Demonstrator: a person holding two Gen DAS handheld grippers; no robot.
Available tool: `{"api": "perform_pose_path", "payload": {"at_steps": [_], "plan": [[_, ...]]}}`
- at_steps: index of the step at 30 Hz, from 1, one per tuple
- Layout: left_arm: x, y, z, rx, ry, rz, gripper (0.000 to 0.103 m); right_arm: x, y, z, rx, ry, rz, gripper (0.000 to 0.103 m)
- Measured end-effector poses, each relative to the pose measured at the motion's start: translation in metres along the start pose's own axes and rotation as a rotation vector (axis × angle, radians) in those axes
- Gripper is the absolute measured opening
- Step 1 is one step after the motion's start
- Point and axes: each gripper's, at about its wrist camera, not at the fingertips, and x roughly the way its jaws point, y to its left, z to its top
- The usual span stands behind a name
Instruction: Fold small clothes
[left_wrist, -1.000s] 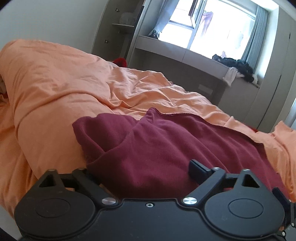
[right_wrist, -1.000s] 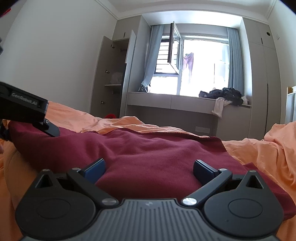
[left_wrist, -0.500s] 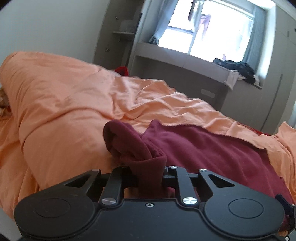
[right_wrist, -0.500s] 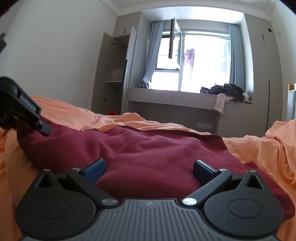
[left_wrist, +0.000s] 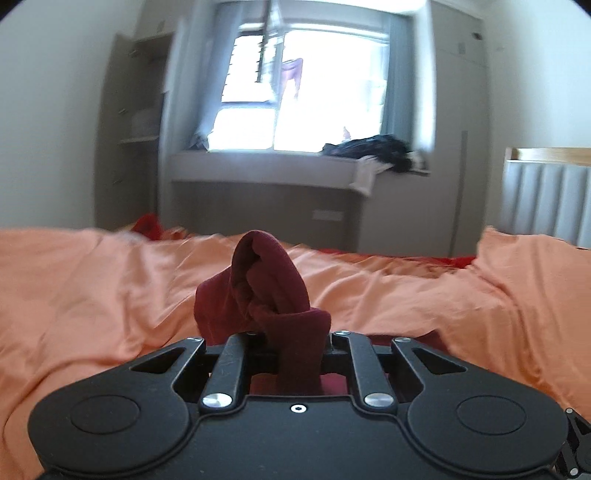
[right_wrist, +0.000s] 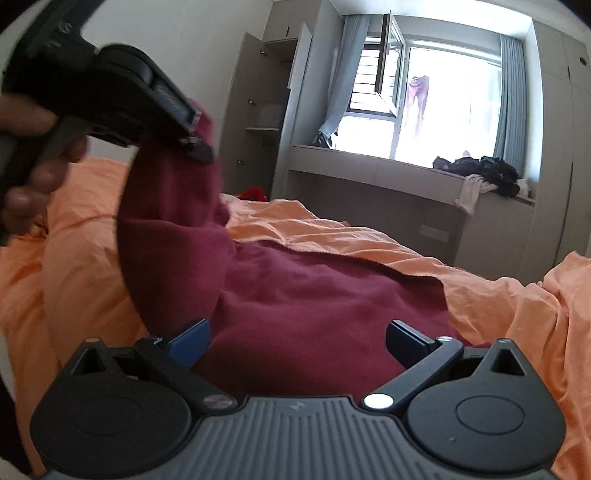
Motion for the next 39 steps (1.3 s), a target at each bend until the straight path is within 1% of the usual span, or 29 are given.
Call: {"api": "perform_pose_path", "payload": {"at_steps": [2,5,7,10,12,14,17,19,23,24,28,29,31,33,35,36,38,39], "plan": [[0.003,-0.017,0.005,0.015,-0.003,-0.038,0.015,-0.011,-0.015,0.001,0.009,-0.014,-0.028,0.103],[0.011,-0.043,0.005,0.035,-0.001,-0.090,0.015,-0.024,-0.042,0.000,0.019,-0.025,-0.125,0.103],[0.016,-0.063,0.000,0.050,0.008,-0.128,0.015,-0.030,-0.066,-0.002,0.063,-0.011,-0.201,0.103],[0.022,-0.088,-0.013,0.082,0.030,-0.184,0.014,-0.036,-0.098,-0.006,0.168,0.010,-0.279,0.103],[0.022,-0.104,-0.025,0.121,0.048,-0.215,0.014,-0.042,-0.116,-0.009,0.237,0.013,-0.303,0.103],[0.021,-0.118,-0.041,0.178,0.061,-0.229,0.014,-0.048,-0.127,-0.012,0.278,0.015,-0.320,0.103],[0.018,-0.134,-0.064,0.280,0.058,-0.224,0.015,-0.055,-0.135,-0.015,0.291,0.008,-0.347,0.103],[0.017,-0.137,-0.076,0.322,0.072,-0.227,0.017,-0.059,-0.140,-0.015,0.296,0.000,-0.353,0.103],[0.021,-0.131,-0.088,0.304,0.115,-0.259,0.022,-0.057,-0.147,-0.015,0.323,0.001,-0.334,0.103],[0.020,-0.130,-0.091,0.301,0.111,-0.265,0.027,-0.056,-0.148,-0.015,0.325,0.006,-0.332,0.103],[0.015,-0.128,-0.099,0.324,0.110,-0.284,0.036,-0.042,-0.151,-0.012,0.289,0.028,-0.335,0.103],[0.014,-0.128,-0.101,0.332,0.109,-0.290,0.040,-0.040,-0.152,-0.011,0.288,0.024,-0.326,0.103],[0.011,-0.128,-0.104,0.342,0.107,-0.294,0.043,-0.034,-0.157,-0.010,0.306,0.008,-0.280,0.103],[0.007,-0.129,-0.106,0.355,0.093,-0.290,0.053,-0.025,-0.162,-0.008,0.347,-0.010,-0.215,0.103],[0.003,-0.132,-0.108,0.369,0.081,-0.291,0.057,-0.013,-0.163,-0.005,0.368,0.005,-0.144,0.103],[0.003,-0.134,-0.109,0.378,0.080,-0.287,0.057,-0.004,-0.163,-0.004,0.367,0.022,-0.099,0.103],[0.002,-0.138,-0.111,0.399,0.079,-0.273,0.057,0.010,-0.161,-0.002,0.359,0.029,-0.036,0.103],[0.002,-0.140,-0.112,0.410,0.078,-0.261,0.056,0.019,-0.161,0.001,0.358,0.032,0.013,0.103]]}}
